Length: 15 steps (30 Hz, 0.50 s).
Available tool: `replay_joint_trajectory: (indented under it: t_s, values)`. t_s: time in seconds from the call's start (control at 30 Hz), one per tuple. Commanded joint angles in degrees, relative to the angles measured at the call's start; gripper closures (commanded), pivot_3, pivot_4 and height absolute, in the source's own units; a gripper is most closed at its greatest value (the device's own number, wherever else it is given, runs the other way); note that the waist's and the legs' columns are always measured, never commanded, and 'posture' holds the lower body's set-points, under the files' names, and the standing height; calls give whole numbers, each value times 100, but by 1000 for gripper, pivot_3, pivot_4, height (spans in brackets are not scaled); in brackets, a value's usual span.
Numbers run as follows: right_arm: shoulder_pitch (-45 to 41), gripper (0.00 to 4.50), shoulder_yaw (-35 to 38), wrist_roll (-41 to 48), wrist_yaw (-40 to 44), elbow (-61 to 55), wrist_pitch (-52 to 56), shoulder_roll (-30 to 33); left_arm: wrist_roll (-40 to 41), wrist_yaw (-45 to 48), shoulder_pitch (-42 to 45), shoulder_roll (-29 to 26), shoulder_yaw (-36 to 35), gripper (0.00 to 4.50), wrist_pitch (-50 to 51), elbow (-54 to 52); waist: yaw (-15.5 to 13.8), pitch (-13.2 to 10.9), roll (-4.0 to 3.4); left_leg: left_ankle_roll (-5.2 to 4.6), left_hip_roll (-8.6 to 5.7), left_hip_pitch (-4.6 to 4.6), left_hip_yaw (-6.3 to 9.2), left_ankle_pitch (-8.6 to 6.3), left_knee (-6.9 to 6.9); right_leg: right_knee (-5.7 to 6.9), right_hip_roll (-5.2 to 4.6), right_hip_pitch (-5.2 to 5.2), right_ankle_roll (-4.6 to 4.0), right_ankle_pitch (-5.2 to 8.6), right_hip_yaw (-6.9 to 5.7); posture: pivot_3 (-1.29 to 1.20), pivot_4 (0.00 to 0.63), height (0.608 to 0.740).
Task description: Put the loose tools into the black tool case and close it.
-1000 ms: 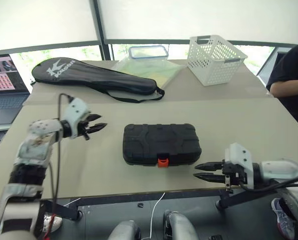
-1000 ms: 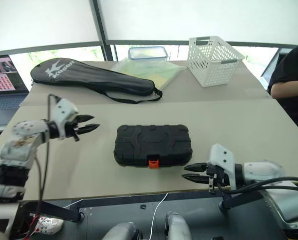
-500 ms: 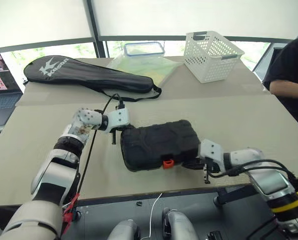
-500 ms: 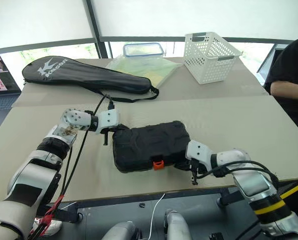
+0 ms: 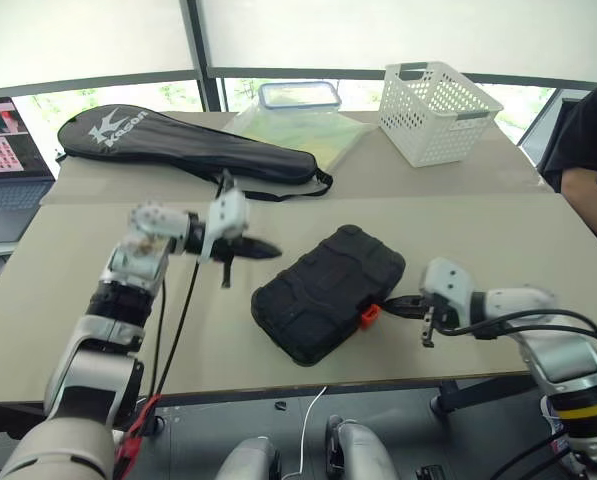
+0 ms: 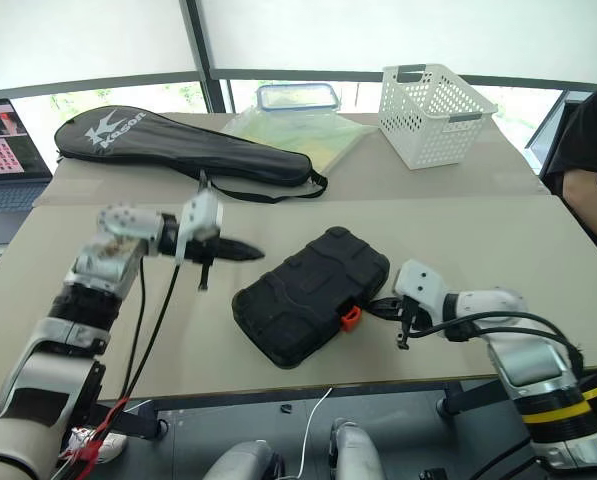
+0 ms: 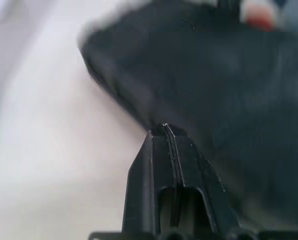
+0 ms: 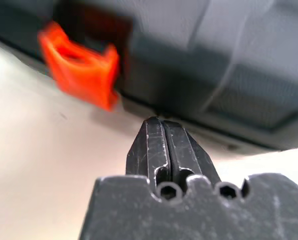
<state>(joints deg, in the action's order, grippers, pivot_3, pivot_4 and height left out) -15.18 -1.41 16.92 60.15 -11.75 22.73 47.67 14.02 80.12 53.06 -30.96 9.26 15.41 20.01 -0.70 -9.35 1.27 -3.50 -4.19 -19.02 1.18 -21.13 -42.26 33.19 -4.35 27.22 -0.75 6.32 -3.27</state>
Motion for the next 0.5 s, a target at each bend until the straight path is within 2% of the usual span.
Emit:
replay_joint_trajectory:
  t_s: [0.03, 0.27, 0.33, 0.43, 0.5]
  values:
    - [365, 4500, 282, 247, -2, -544, 226, 129, -405, 88, -301, 238, 739, 4472, -314, -513, 0, 7, -12, 0, 0, 9, 0, 0, 4, -3, -4, -10, 0, 0, 3, 0, 150, 740]
    - [795, 4500, 284, 298, -103, -838, 161, 57, -1464, -234, -635, 425, 1582, 4472, -1706, 43, 0, 9, -15, 4, 10, 63, -19, 0, 16, -10, -7, -37, -9, -1, 74, 0, 150, 740]
    - [803, 4500, 380, 482, -144, -946, 281, 4, -1788, -296, -675, 342, 1766, 4472, -2241, 267, -1, 9, -15, 1, 13, 95, -26, -1, 37, -16, -7, -84, -6, 2, 84, 0, 150, 740]
    - [732, 4500, 452, 692, -226, -1101, 451, -83, -1856, -290, -717, 319, 1792, 4472, -2495, 426, -2, 12, -16, -23, 17, 135, -28, -16, 44, -20, -6, -106, 37, 29, 84, 0, 150, 740]
    - [610, 4500, 403, 756, -310, -1176, 539, -151, -1871, -304, -731, 327, 1771, 4472, -2580, 501, 2, 15, -17, -23, 16, 146, -35, -16, 43, -17, -6, -107, 18, 16, 88, 0, 150, 740]
